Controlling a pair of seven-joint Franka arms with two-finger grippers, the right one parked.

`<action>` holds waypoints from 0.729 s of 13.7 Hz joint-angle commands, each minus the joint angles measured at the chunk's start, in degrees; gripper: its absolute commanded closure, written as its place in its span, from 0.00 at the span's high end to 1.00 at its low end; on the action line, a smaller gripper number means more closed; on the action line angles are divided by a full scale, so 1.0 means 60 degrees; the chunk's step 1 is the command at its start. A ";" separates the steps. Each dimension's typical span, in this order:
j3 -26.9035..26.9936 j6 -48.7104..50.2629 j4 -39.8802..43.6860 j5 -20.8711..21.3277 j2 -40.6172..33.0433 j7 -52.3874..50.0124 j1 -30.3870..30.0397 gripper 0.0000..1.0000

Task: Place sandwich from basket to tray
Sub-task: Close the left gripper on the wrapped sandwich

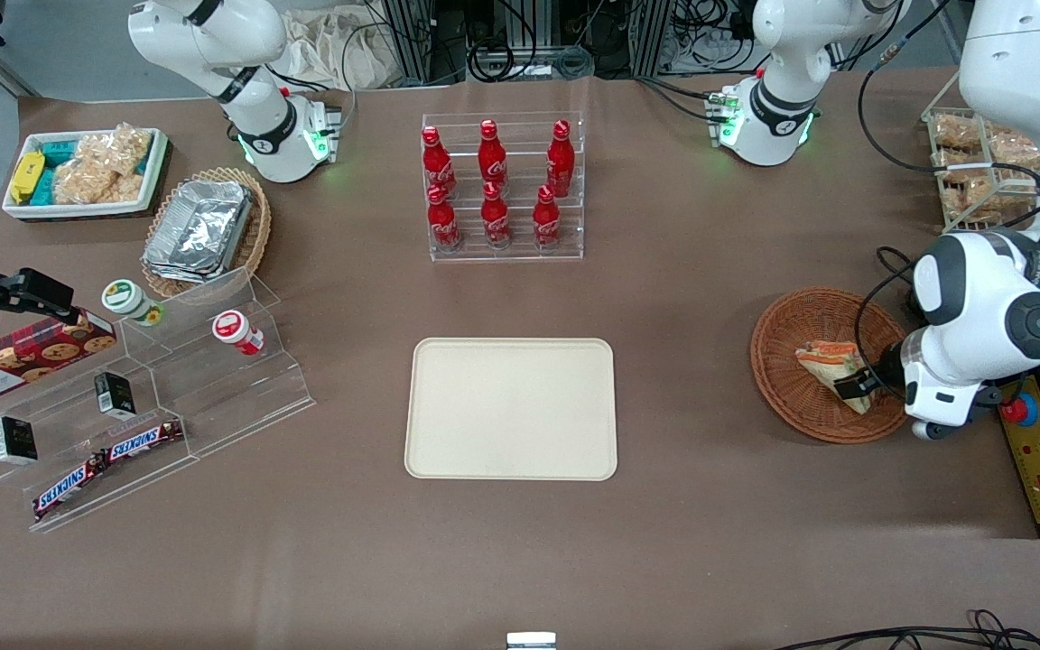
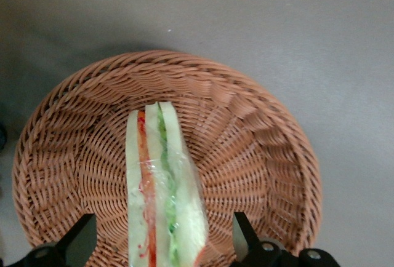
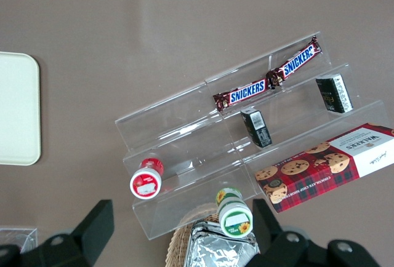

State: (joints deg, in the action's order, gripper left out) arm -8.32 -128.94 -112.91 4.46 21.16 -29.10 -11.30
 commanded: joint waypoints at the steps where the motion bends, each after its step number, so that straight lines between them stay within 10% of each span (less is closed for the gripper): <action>1: 0.0009 -0.0992 -0.0809 0.0120 -0.0289 -0.0669 -0.0093 0.99; 6: 0.0200 -0.2181 -0.1660 0.0251 -0.0202 -0.0716 -0.0094 0.94; 10: 0.0185 -0.1847 -0.1515 0.0267 -0.0230 -0.0716 -0.0035 0.29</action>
State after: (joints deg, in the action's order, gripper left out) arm -6.87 -140.97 -121.62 4.78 21.11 -32.21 -11.43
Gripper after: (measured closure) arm 0.220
